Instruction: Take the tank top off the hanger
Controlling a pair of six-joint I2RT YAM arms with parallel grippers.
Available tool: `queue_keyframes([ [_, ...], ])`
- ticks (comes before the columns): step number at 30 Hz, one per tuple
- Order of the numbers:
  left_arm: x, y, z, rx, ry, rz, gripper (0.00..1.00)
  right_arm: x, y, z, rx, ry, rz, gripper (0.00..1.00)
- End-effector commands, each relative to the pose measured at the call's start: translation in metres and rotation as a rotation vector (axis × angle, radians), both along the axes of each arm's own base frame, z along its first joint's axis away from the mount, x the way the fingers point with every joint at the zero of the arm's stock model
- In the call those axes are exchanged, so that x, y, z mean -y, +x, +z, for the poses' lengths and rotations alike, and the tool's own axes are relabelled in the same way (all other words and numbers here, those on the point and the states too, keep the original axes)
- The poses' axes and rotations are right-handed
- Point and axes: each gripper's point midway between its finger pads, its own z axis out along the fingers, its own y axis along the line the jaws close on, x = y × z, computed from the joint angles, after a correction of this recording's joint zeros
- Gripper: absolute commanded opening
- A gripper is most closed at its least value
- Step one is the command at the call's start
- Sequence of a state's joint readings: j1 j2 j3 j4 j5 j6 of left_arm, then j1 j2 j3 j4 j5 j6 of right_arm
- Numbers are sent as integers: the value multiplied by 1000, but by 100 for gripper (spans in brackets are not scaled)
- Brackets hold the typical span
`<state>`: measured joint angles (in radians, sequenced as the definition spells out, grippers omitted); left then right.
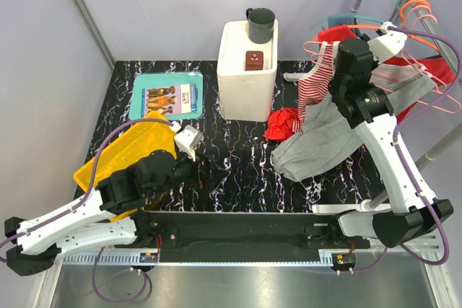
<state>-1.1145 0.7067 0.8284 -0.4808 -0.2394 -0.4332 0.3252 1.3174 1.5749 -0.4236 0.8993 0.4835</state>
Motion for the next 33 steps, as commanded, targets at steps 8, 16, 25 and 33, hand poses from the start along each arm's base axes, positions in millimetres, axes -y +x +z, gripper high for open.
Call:
queue_keyframes([
  [8, -4, -7, 30, 33, -93, -30, 99, 4, -11, 28, 115, 50, 12, 18],
  [16, -1, -9, 31, 21, -101, -36, 99, 0, -31, 54, 189, 99, 82, 9],
  [25, 2, -12, 42, 15, -130, -54, 99, -18, -57, 59, 208, 191, 228, 5],
  [33, 7, -13, 48, -2, -146, -66, 99, -49, -83, 53, 162, 246, 437, 3],
])
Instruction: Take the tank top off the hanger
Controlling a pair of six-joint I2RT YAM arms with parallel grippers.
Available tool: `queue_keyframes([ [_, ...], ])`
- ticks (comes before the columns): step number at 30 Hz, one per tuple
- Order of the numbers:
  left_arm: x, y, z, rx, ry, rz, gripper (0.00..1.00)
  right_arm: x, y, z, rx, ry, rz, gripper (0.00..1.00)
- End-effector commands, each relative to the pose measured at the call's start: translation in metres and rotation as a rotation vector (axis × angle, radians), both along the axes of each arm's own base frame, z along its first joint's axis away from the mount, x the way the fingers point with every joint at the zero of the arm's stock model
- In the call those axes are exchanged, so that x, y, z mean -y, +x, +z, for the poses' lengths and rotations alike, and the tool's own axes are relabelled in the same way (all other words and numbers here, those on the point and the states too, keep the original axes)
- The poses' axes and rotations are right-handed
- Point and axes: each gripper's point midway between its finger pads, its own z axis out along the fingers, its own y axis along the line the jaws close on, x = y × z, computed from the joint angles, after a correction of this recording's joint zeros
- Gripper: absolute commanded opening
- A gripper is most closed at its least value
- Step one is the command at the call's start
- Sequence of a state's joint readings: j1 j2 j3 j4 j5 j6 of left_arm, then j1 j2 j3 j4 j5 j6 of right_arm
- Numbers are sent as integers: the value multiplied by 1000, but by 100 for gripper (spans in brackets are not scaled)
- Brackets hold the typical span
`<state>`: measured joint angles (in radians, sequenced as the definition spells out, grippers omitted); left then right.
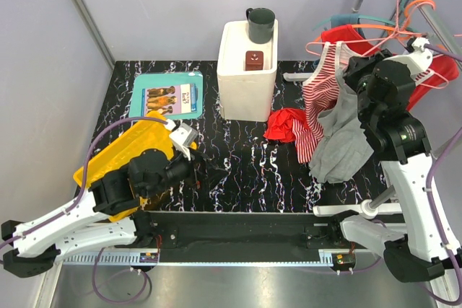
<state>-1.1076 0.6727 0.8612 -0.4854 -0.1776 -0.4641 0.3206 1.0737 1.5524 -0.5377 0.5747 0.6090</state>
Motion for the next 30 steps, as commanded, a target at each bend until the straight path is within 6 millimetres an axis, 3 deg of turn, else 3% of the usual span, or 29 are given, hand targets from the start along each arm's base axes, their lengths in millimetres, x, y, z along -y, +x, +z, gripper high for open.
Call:
queue_keyframes([
  [1, 7, -3, 26, 9, -64, -29, 99, -22, -22, 7, 18, 58, 153, 3],
  [11, 13, -3, 34, 1, -71, -39, 99, -40, -87, 13, 16, 79, 367, 2],
  [19, 20, -8, 43, -19, -93, -74, 99, -54, -150, -6, -20, 77, 555, 4],
  [23, 24, -12, 49, -41, -135, -90, 99, -81, -183, -20, -71, 67, 769, 5],
  [26, 30, -18, 52, -64, -169, -119, 99, -90, -197, -33, -95, 79, 849, 1],
  [30, 36, -20, 55, -84, -207, -134, 99, -87, -208, -46, -110, 68, 851, 0],
])
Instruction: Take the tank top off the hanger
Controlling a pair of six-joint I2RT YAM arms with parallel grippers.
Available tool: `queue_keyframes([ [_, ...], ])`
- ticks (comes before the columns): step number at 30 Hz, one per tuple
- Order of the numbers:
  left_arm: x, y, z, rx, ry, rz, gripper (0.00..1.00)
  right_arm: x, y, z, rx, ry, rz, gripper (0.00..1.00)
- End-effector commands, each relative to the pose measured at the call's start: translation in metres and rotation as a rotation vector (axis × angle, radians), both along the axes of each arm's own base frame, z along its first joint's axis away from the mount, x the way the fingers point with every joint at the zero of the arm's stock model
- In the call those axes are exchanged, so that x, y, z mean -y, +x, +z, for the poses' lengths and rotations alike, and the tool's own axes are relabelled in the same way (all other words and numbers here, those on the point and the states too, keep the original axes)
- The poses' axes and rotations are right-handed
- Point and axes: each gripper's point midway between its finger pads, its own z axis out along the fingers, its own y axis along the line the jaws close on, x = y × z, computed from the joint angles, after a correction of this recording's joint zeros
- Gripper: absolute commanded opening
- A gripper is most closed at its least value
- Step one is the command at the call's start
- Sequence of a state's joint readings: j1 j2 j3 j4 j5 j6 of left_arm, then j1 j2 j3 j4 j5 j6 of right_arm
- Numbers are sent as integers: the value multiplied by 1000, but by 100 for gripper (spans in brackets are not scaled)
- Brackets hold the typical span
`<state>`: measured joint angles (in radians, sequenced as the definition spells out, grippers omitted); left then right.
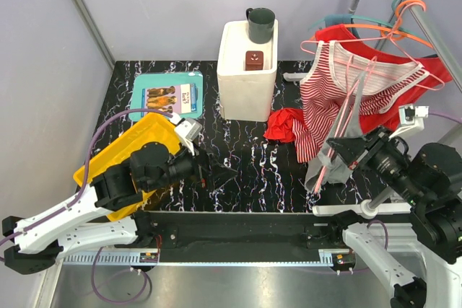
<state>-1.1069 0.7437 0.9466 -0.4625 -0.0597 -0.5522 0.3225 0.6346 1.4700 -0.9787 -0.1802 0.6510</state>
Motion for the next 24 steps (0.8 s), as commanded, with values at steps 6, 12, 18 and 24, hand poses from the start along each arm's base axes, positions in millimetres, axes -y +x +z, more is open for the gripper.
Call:
queue_keyframes([
  [6, 23, -8, 42, 6, -154, -77, 99, -21, -62, -19, 51, -45, 283, 0],
  [12, 34, -7, 57, 46, -176, -116, 99, -51, -108, -36, 10, 17, 608, 0],
  [18, 35, -7, 75, 123, -196, -137, 91, -70, -121, -39, -19, 122, 817, 0],
  [24, 31, 23, 81, 190, -159, -1, 79, -81, -107, -23, -20, 188, 874, 0],
])
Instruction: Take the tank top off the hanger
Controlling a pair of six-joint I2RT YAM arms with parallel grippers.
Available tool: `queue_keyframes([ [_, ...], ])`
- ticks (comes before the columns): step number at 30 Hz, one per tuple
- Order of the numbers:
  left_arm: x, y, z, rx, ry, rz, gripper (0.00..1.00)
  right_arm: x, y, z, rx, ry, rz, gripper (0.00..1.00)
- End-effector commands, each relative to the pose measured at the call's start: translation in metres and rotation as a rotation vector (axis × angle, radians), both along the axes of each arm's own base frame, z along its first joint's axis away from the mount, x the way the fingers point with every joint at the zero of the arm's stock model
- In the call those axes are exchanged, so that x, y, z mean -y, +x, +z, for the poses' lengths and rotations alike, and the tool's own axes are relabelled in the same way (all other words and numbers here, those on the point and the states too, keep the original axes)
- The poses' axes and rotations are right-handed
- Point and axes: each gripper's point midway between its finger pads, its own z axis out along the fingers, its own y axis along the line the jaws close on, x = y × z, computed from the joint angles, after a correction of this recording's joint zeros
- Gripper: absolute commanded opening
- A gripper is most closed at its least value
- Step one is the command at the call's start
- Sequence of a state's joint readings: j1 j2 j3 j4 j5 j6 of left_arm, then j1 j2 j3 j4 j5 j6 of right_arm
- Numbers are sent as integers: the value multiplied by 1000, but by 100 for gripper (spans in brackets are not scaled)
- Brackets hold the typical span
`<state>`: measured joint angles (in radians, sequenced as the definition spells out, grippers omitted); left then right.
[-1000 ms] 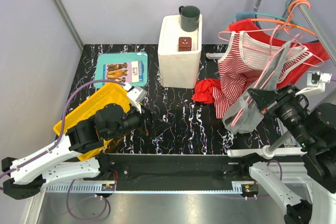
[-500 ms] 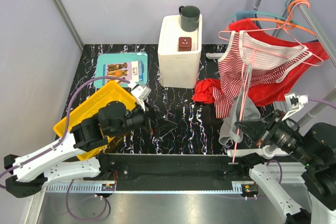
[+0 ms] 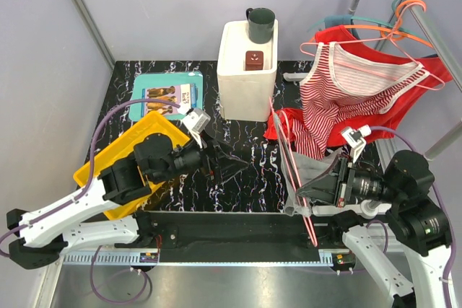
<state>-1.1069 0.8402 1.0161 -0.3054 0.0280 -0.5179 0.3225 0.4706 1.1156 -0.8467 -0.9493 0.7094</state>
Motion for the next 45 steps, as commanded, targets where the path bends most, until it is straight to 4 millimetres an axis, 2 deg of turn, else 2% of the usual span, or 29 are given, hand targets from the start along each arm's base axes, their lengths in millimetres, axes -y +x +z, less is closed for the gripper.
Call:
queue_keyframes([
  [1, -1, 25, 39, 116, -50, 107, 78, -9, -4, 37, 101, 95, 117, 0],
  [2, 5, 31, 35, 112, -29, 121, 77, -9, -3, 39, 103, 96, 120, 0],
  [3, 7, 32, 43, 119, -37, 118, 77, -10, -2, 39, 99, 95, 126, 0],
  [5, 19, 36, 44, 116, -26, 108, 77, -11, -2, 39, 93, 97, 141, 0],
  [7, 25, 39, 55, 121, -47, 108, 77, -11, -2, 39, 88, 98, 147, 0],
  [8, 33, 42, 51, 114, -34, 103, 77, -11, -3, 39, 88, 99, 150, 0],
  [9, 35, 42, 58, 116, -47, 101, 77, -11, -3, 38, 88, 99, 150, 0],
  [14, 57, 51, 51, 81, -24, 94, 68, -11, -7, 34, 75, 103, 160, 0],
  [20, 72, 53, 52, 56, -46, 74, 62, -9, -11, 27, 64, 105, 163, 0],
  [25, 75, 63, 49, 32, -46, 101, 56, -8, -18, 26, 67, 110, 173, 0],
  [29, 75, 69, 41, 17, -32, 117, 39, -6, -24, 27, 74, 116, 184, 0],
  [33, 69, 72, 39, 16, -29, 127, 11, -5, -29, 26, 75, 119, 195, 0],
  [34, 66, 72, 42, 19, -34, 131, 10, -5, -29, 24, 67, 118, 196, 0],
  [36, 62, 72, 40, 17, -27, 135, 10, -5, -31, 21, 65, 117, 201, 0],
  [38, 58, 70, 40, 16, -27, 129, 22, -5, -30, 18, 58, 116, 197, 0],
  [42, 55, 67, 39, 17, -28, 124, 29, -5, -30, 18, 55, 116, 194, 0],
  [43, 54, 67, 38, 18, -26, 126, 29, -5, -30, 18, 57, 117, 196, 0],
  [45, 52, 69, 38, 21, -26, 130, 21, -5, -32, 21, 59, 119, 201, 0],
])
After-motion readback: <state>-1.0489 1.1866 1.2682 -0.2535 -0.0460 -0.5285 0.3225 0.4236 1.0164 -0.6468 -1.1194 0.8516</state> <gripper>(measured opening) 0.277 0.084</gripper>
